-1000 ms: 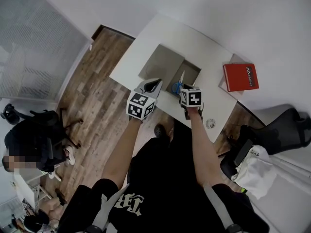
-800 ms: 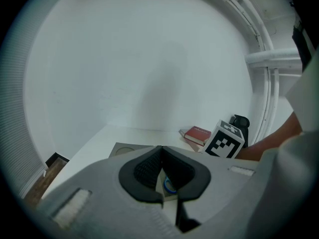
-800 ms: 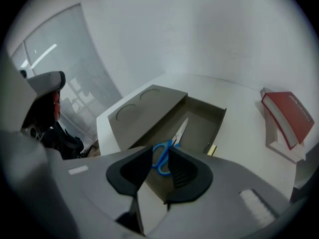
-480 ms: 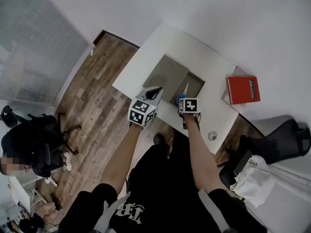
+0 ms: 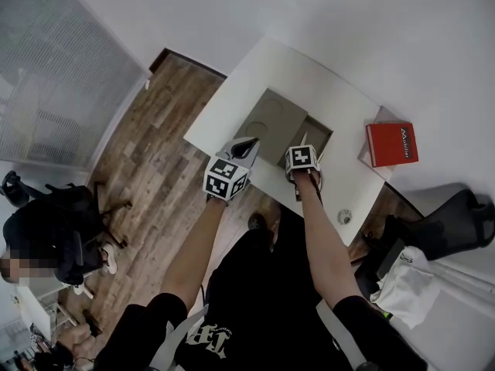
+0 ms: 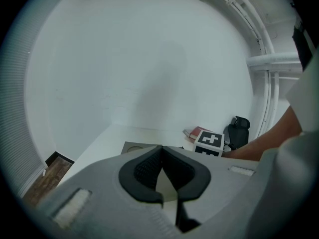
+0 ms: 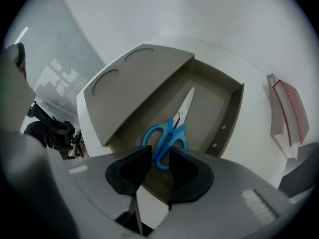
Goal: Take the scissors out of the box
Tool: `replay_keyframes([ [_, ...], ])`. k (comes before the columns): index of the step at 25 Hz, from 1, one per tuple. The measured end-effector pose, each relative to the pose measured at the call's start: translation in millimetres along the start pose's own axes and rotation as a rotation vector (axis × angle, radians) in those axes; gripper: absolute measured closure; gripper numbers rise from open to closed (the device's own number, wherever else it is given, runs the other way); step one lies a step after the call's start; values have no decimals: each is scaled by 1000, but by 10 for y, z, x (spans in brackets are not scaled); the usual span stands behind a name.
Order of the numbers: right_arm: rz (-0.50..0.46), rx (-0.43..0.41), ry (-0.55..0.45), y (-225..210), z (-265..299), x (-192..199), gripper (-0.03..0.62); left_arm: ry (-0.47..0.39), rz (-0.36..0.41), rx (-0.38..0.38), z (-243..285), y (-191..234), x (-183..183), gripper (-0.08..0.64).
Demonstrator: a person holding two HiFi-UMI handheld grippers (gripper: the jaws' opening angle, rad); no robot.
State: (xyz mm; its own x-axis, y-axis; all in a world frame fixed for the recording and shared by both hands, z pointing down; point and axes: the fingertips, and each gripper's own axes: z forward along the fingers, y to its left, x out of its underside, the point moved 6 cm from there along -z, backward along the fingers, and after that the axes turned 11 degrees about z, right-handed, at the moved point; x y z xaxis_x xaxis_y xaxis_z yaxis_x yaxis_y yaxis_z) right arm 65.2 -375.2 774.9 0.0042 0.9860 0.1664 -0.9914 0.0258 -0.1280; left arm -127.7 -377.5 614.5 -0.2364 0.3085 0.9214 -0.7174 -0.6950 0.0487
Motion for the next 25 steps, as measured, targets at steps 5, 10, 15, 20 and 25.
replay_keyframes([
  [5, 71, -12, 64, -47, 55, -36, 474, 1, -6, -7, -59, 49, 28, 561],
  [10, 75, 31, 112, -29, 104, -44, 489, 1, -13, -13, -113, 104, 46, 561],
  [15, 91, 36, 98, -34, 137, -55, 497, -4, -20, -25, -170, 143, 53, 561],
  [20, 110, 46, 89, -43, 93, -33, 513, 4, -25, -28, -240, 136, 100, 561],
  [25, 194, -2, 64, -85, 38, 28, 514, 8, -27, -41, -313, 148, 124, 561],
])
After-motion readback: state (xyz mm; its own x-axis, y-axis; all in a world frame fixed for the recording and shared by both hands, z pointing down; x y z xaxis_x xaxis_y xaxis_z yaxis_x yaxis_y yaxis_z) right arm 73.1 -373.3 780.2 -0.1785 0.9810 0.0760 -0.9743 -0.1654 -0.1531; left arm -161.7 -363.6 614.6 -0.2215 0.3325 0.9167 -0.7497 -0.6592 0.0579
